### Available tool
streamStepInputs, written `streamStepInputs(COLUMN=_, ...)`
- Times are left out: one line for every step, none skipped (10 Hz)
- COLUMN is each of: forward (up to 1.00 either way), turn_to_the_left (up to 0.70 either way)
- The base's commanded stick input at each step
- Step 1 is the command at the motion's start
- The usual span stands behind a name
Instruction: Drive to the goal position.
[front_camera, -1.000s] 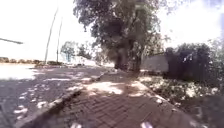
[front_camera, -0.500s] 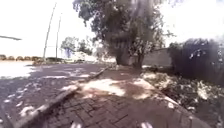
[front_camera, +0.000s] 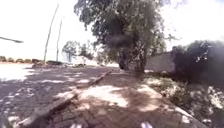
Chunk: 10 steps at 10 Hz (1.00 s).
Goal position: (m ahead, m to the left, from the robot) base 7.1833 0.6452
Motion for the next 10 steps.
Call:
streamStepInputs(forward=0.70, turn_to_the_left=0.00)
streamStepInputs(forward=0.70, turn_to_the_left=0.00)
streamStepInputs(forward=0.70, turn_to_the_left=0.00)
streamStepInputs(forward=0.70, turn_to_the_left=0.00)
streamStepInputs(forward=0.70, turn_to_the_left=0.00)
streamStepInputs(forward=0.70, turn_to_the_left=0.00)
streamStepInputs(forward=0.70, turn_to_the_left=0.00)
streamStepInputs(forward=0.70, turn_to_the_left=0.00)
streamStepInputs(forward=0.70, turn_to_the_left=0.00)
streamStepInputs(forward=0.70, turn_to_the_left=0.00)
